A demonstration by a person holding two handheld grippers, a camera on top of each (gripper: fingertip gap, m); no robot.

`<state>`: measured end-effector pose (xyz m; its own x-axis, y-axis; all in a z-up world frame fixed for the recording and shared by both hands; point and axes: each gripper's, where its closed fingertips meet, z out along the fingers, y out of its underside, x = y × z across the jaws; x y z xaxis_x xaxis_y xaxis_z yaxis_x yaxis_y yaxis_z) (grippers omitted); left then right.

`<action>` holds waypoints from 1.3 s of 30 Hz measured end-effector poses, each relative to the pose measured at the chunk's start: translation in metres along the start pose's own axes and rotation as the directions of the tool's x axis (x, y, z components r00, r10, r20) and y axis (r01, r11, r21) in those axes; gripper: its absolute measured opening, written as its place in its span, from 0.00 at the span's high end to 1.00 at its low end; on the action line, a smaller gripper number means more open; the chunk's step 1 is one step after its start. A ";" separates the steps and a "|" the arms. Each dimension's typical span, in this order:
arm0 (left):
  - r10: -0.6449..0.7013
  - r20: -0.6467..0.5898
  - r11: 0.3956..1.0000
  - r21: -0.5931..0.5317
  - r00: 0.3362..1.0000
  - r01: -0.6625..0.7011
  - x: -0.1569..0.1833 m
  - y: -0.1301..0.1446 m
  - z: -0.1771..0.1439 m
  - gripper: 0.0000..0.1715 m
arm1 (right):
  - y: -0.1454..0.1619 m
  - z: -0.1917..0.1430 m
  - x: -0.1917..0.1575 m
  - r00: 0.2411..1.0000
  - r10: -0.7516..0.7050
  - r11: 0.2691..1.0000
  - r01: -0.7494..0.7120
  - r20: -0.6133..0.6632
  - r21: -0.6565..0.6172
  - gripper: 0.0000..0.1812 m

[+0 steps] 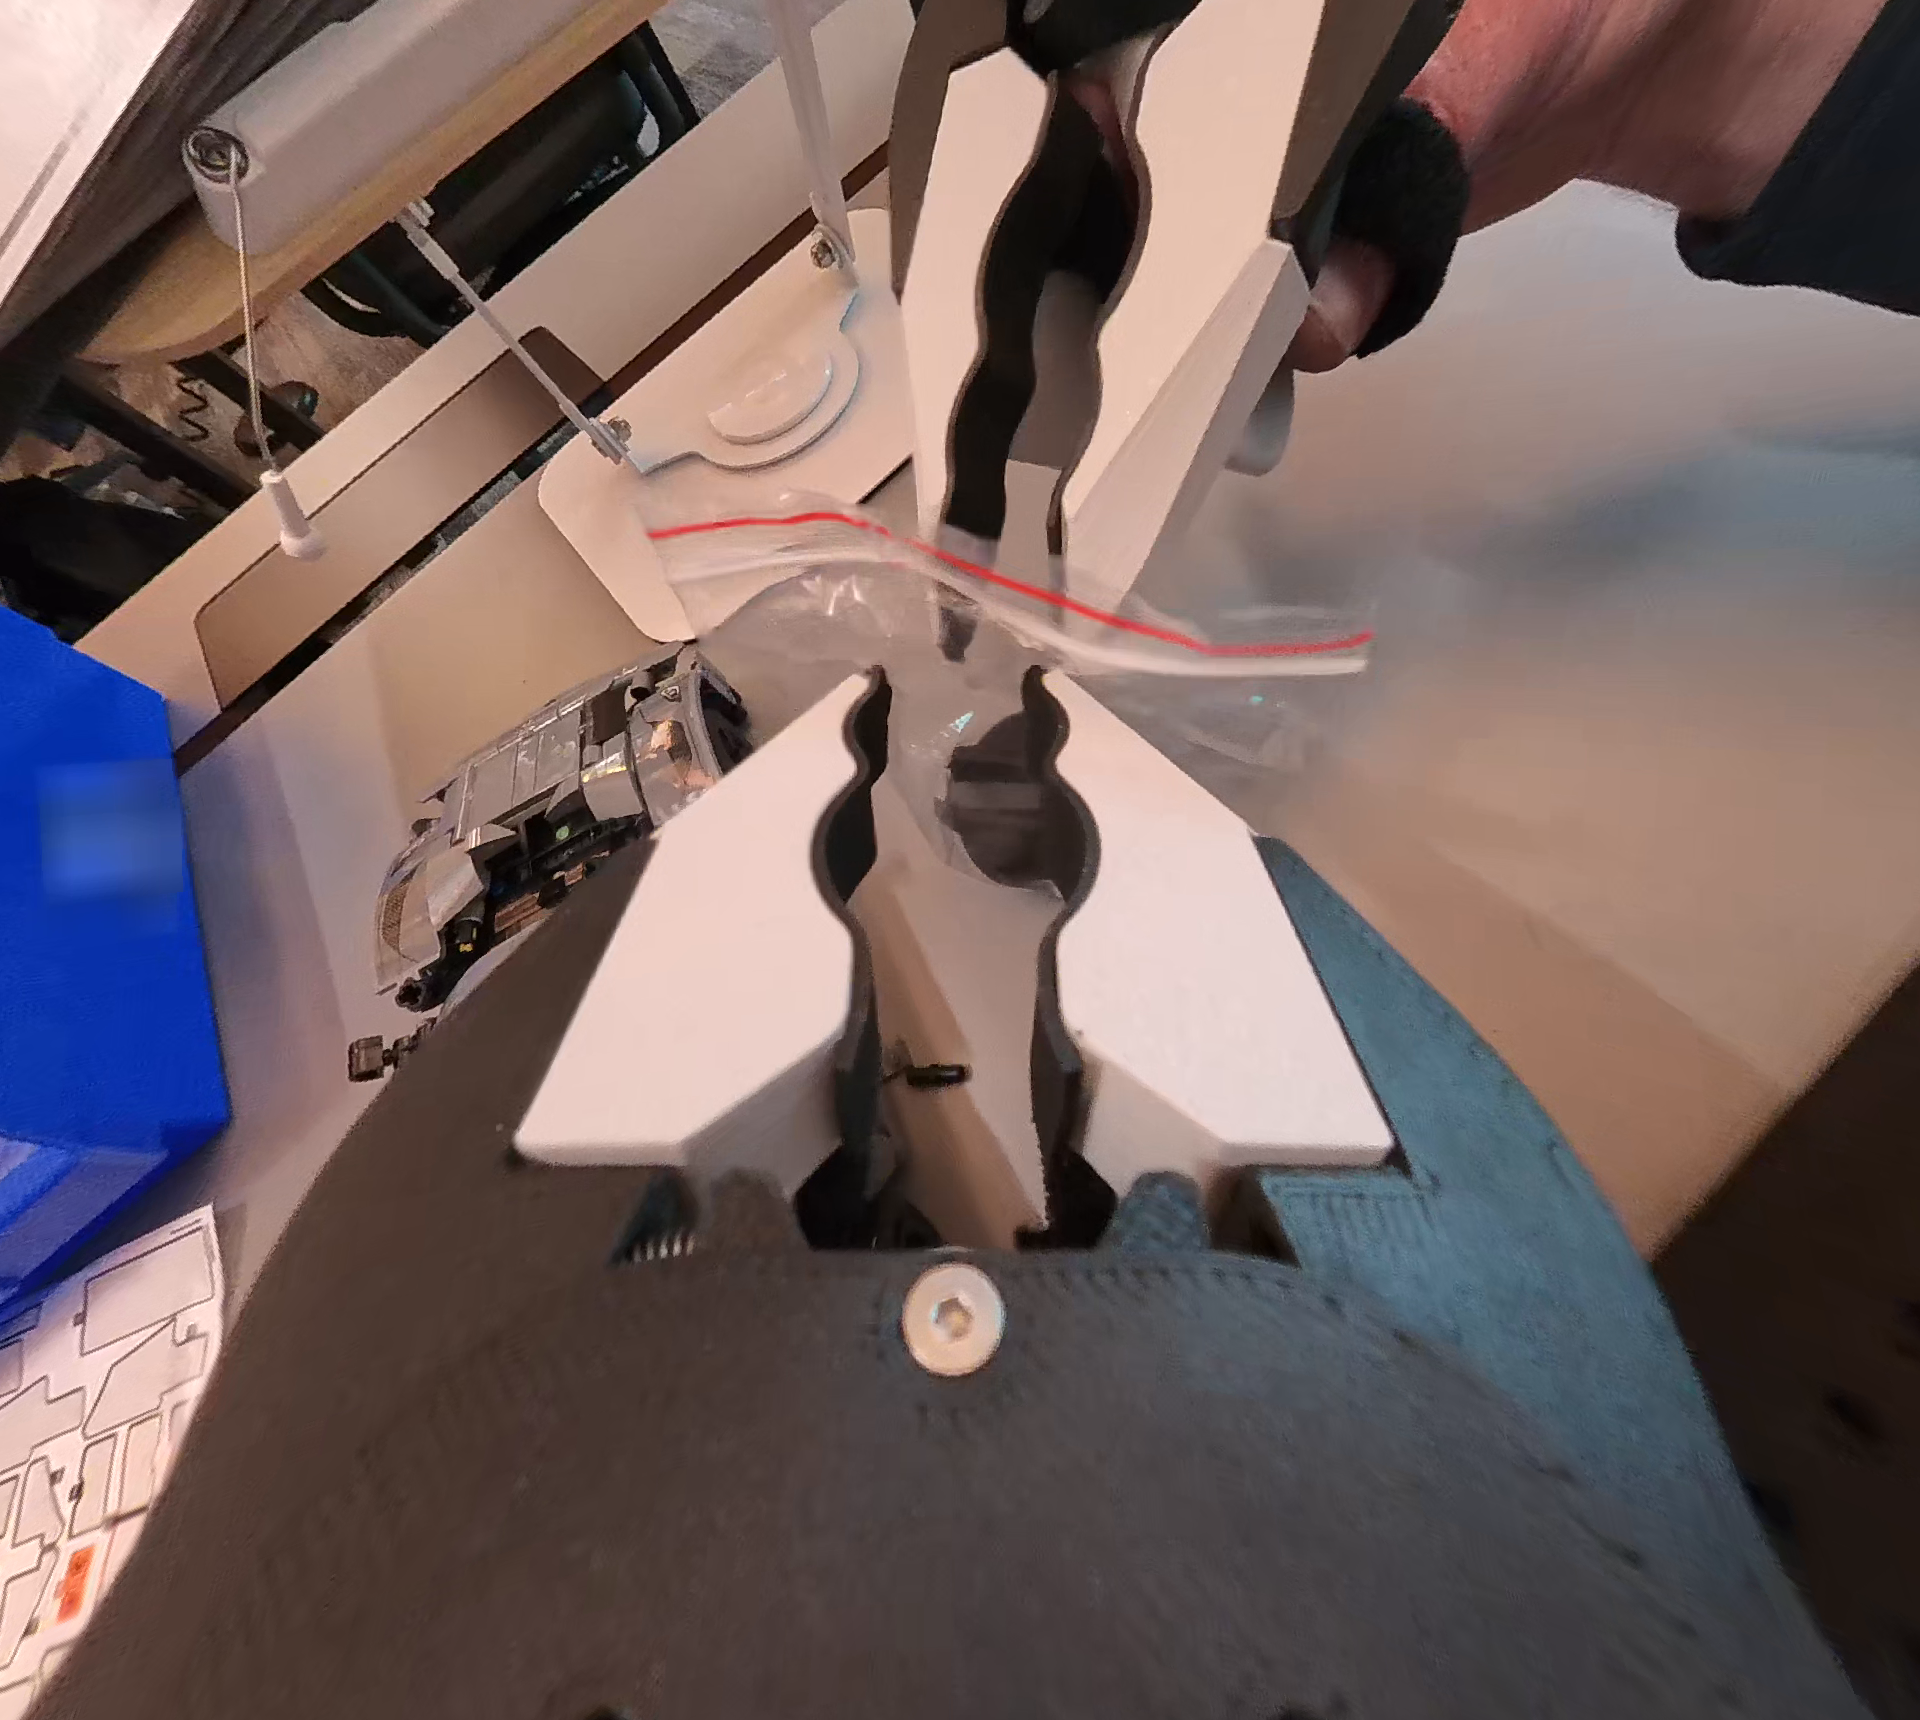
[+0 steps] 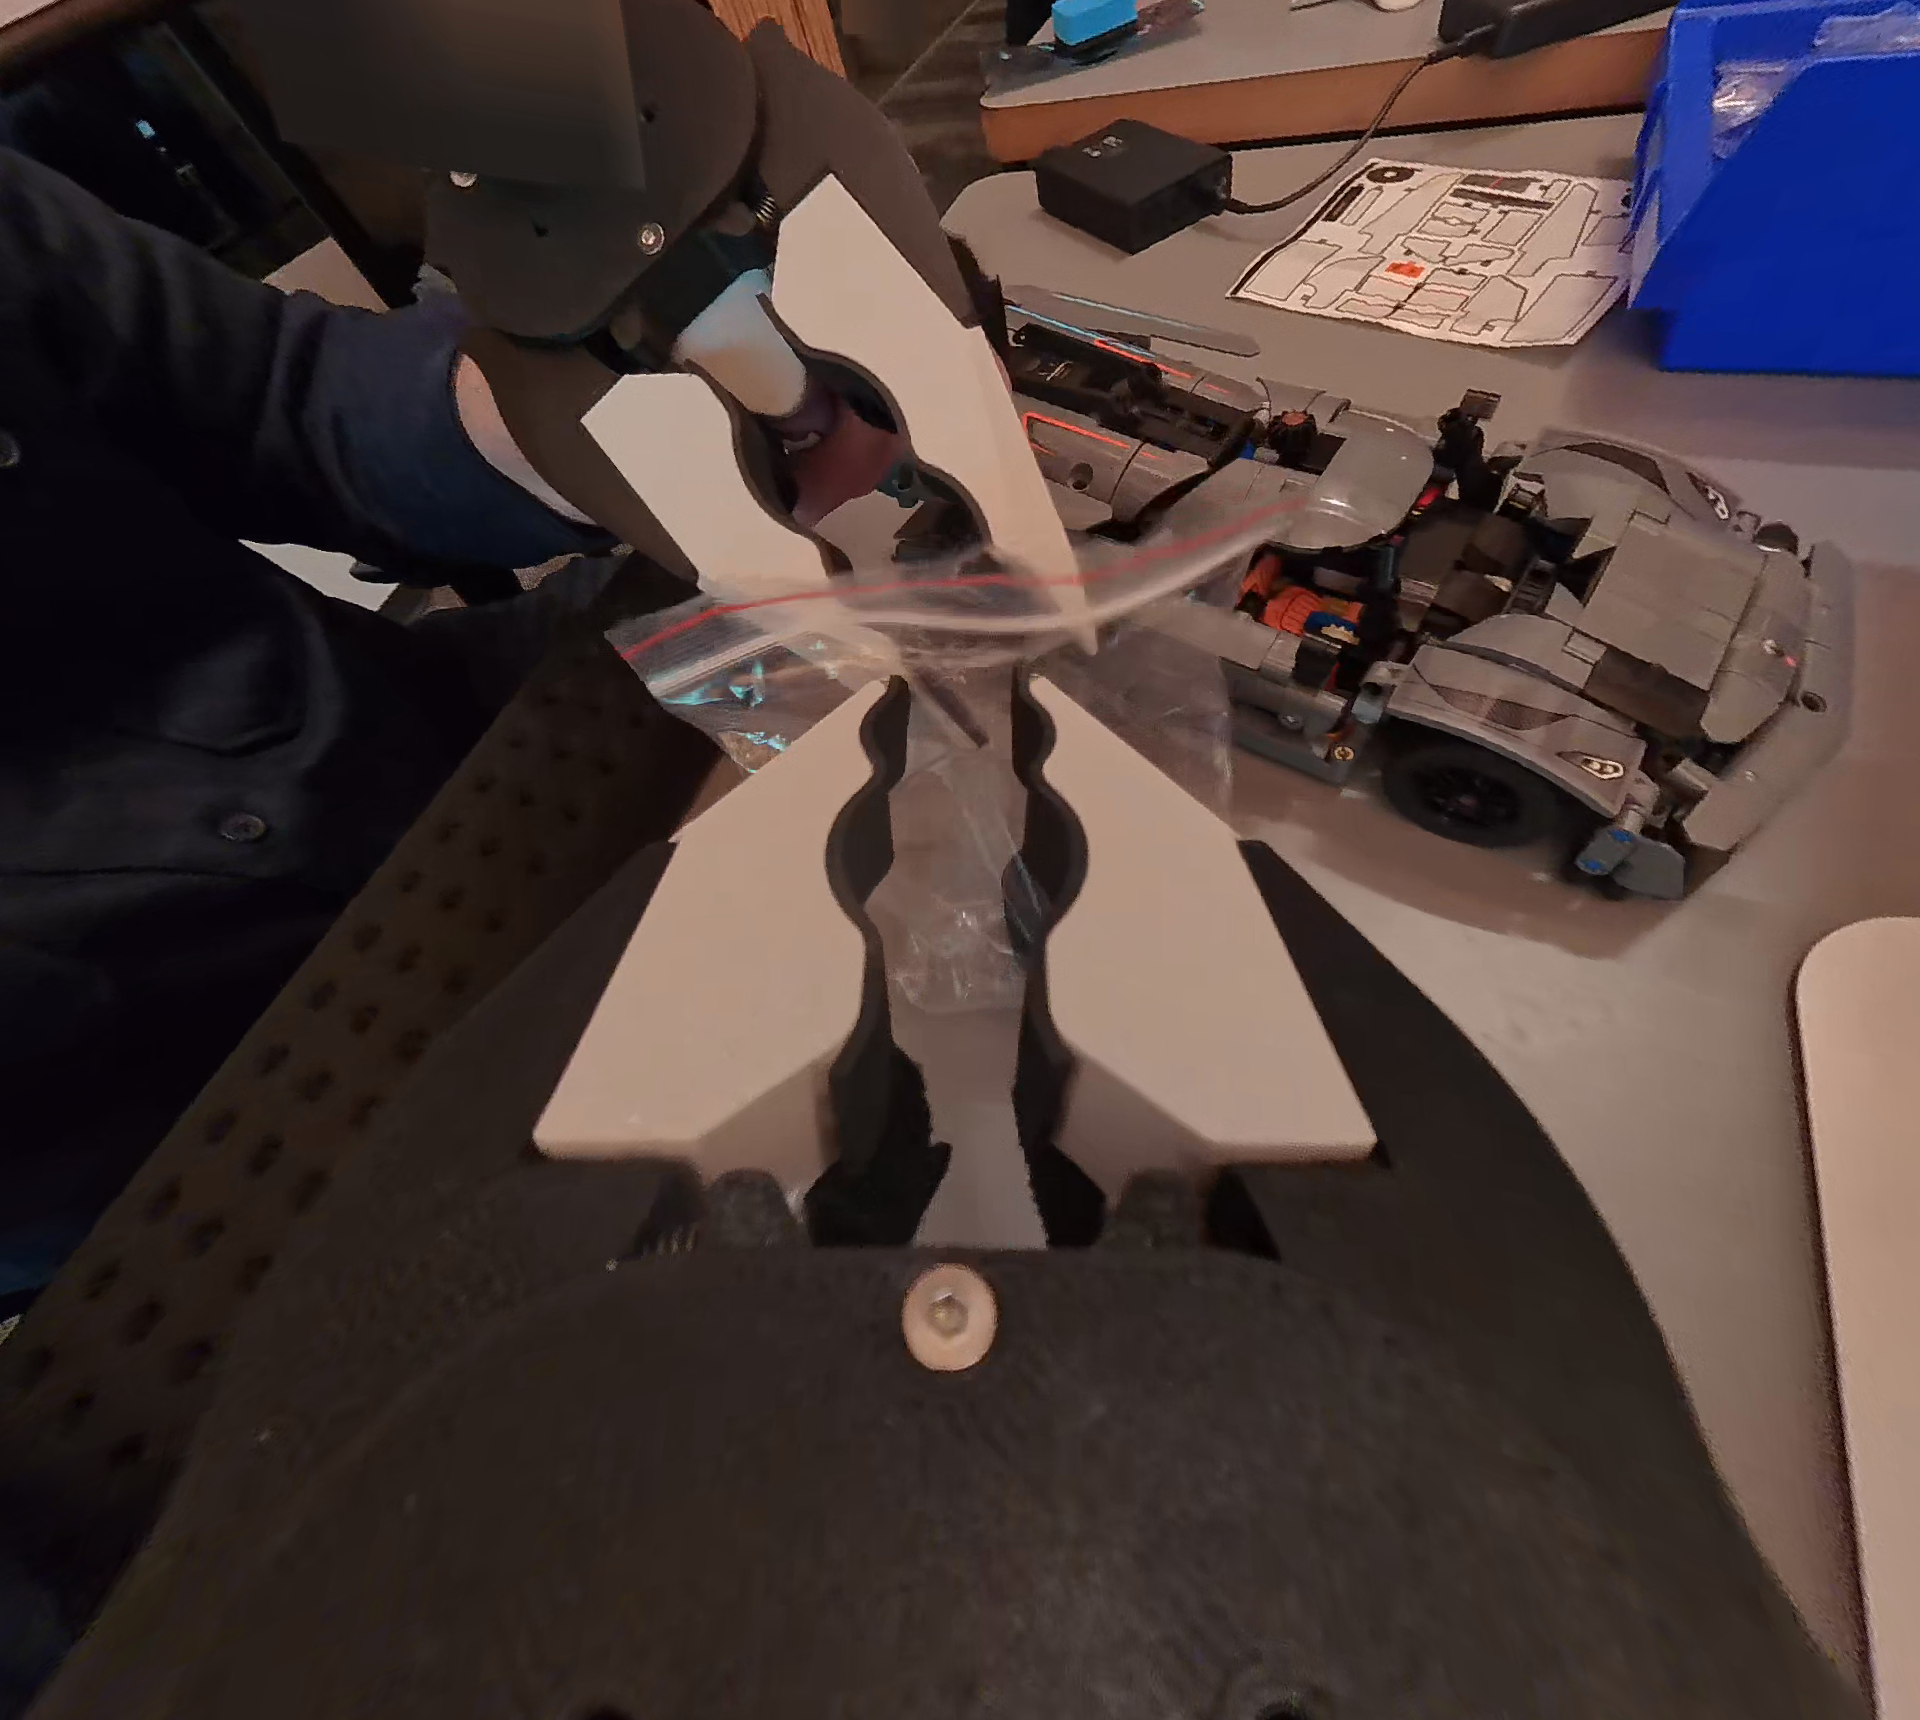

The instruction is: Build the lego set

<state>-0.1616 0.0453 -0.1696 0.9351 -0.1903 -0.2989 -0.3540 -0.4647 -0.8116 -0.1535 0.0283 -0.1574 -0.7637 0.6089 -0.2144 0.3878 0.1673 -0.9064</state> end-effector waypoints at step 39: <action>0.090 0.036 0.996 -0.011 0.995 -0.090 -0.007 0.011 -0.015 1.00 | 0.016 -0.022 0.008 0.990 -0.105 0.991 0.096 -0.093 -0.098 1.00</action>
<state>-0.1718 0.0290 -0.1688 0.8993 -0.2004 -0.3888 -0.4369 -0.4549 -0.7760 -0.1423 0.0532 -0.1660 -0.7488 0.6576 -0.0831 0.3617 0.3004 -0.8826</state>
